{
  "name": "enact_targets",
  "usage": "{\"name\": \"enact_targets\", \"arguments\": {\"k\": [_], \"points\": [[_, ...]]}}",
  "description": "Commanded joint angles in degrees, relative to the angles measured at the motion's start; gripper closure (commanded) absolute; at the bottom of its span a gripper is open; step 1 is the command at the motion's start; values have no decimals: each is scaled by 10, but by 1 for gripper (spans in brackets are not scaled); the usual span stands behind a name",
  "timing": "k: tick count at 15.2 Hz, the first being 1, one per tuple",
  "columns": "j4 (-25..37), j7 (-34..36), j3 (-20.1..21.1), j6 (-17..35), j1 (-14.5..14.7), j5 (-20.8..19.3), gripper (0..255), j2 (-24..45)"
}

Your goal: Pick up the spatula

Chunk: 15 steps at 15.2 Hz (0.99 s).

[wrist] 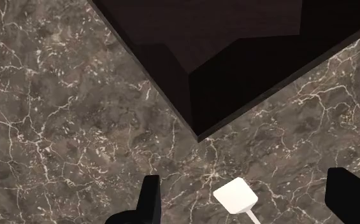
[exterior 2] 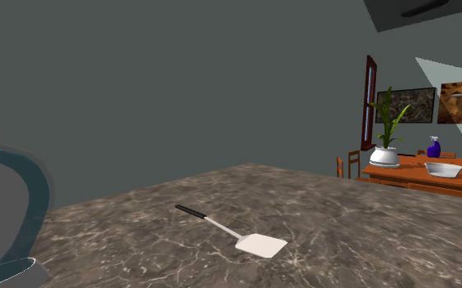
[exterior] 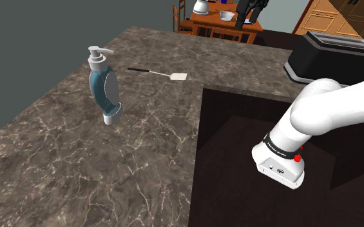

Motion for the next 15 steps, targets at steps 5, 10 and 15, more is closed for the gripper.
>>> {"name": "enact_targets", "arguments": {"k": [5, 10, 15], "points": [[-8, -35, -6, 70, 12, -2, 0, 63], [-1, -77, -11, 149, 26, -1, 0, 152], [26, -118, -11, 218, 39, 1, 0, 250]]}}
